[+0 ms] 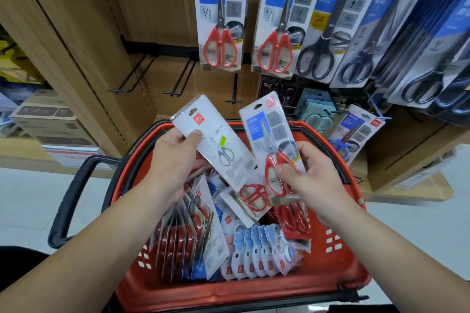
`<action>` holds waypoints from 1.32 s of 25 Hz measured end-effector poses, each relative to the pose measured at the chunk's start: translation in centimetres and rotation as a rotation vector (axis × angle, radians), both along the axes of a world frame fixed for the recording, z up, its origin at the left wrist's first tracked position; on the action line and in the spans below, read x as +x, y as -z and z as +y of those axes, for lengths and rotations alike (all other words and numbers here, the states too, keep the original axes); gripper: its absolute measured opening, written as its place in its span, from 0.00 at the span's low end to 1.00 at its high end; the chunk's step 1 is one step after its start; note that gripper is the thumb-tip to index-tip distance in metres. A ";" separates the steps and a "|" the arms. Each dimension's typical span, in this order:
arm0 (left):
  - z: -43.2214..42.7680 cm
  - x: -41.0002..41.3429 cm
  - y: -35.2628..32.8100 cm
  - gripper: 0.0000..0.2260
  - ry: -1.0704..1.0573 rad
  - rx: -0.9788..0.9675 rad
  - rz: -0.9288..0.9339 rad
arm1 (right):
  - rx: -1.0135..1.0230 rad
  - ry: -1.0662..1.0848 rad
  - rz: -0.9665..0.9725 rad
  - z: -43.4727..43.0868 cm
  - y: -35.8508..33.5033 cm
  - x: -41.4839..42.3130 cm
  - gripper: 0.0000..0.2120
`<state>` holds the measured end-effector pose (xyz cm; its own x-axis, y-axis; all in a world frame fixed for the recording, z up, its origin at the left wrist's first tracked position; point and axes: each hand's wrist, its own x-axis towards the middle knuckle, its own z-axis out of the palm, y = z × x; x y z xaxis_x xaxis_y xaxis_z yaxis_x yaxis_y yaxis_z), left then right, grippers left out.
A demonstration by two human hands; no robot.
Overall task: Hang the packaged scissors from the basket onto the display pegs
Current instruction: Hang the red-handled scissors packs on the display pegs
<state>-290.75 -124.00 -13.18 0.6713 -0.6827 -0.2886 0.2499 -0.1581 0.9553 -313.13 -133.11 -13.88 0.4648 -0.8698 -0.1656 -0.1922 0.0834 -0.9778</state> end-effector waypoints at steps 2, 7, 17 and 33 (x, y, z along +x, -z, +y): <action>0.3 -0.5 -0.2 0.07 0.004 0.012 -0.108 | 0.071 0.036 -0.049 0.3 -0.3 0.2 0.09; 1.0 -4.5 -0.4 0.10 0.139 -0.035 -0.226 | 0.153 0.017 -0.094 2.4 0.1 1.5 0.08; 1.8 -4.2 0.7 0.24 0.483 0.078 -0.816 | 0.198 0.068 -0.175 1.3 0.5 1.8 0.13; 2.5 1.7 -7.1 0.21 0.085 -0.241 -0.278 | -0.383 0.131 -0.257 1.4 -7.7 5.3 0.31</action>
<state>-289.10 -121.51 -6.05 0.6391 -0.7656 0.0731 -0.0290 0.0710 0.9971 -307.83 -131.74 -6.15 0.3307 -0.8999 0.2843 0.0478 -0.2849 -0.9574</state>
